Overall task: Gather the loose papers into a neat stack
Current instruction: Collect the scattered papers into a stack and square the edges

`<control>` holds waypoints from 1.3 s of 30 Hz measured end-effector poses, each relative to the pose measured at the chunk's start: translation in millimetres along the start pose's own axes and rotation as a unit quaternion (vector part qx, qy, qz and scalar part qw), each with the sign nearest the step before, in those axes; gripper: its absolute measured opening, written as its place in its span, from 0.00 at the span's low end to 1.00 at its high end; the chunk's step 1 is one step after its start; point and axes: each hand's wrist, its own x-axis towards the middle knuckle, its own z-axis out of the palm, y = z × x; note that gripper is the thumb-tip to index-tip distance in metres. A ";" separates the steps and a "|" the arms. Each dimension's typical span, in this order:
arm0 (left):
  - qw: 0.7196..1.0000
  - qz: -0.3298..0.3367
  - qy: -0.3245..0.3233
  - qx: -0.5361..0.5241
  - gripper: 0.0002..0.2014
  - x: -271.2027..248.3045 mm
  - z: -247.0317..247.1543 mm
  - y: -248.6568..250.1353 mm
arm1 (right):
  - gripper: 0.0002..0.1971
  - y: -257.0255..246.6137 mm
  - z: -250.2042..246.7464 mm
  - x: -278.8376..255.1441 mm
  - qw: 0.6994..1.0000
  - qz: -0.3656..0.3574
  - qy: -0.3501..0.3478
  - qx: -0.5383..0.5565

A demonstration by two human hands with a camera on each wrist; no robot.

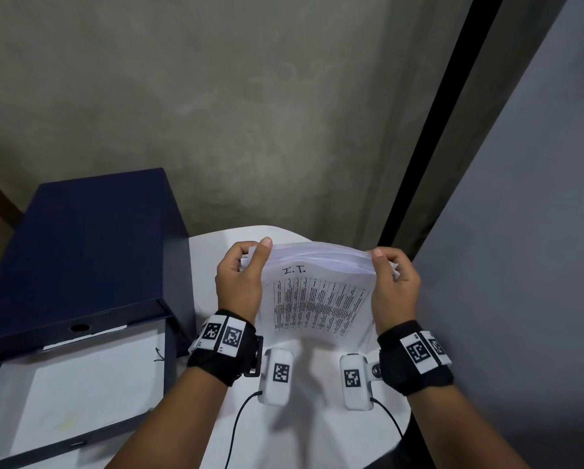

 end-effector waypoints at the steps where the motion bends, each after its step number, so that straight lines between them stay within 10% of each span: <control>1: 1.000 -0.004 0.007 0.009 0.10 0.6 -0.9 -0.9 | 0.08 -0.5 -0.1 -0.6 1.000 -0.005 -0.003 0.002; 11: 0.999 0.039 -0.009 0.010 0.08 0.1 -4.0 -3.0 | 0.13 3.6 -7.5 -1.6 0.999 -0.019 -0.036 0.025; 18: 0.977 -0.056 -0.193 -0.073 0.45 2.0 -40.2 -46.3 | 0.36 36.3 -37.0 -16.3 0.983 0.036 -0.164 0.072; 29: 0.983 -0.117 -0.130 0.057 0.18 -3.1 -28.6 -54.0 | 0.31 49.2 -29.7 -21.4 0.990 0.101 -0.084 0.044; 33: 0.981 -0.112 -0.155 0.033 0.23 4.5 -32.1 -58.8 | 0.26 53.0 -31.4 -17.7 0.993 0.106 -0.060 -0.010; 39: 0.980 -0.107 -0.146 0.087 0.12 -4.8 -22.8 -60.0 | 0.24 52.4 -18.1 -30.2 0.983 0.118 -0.120 -0.073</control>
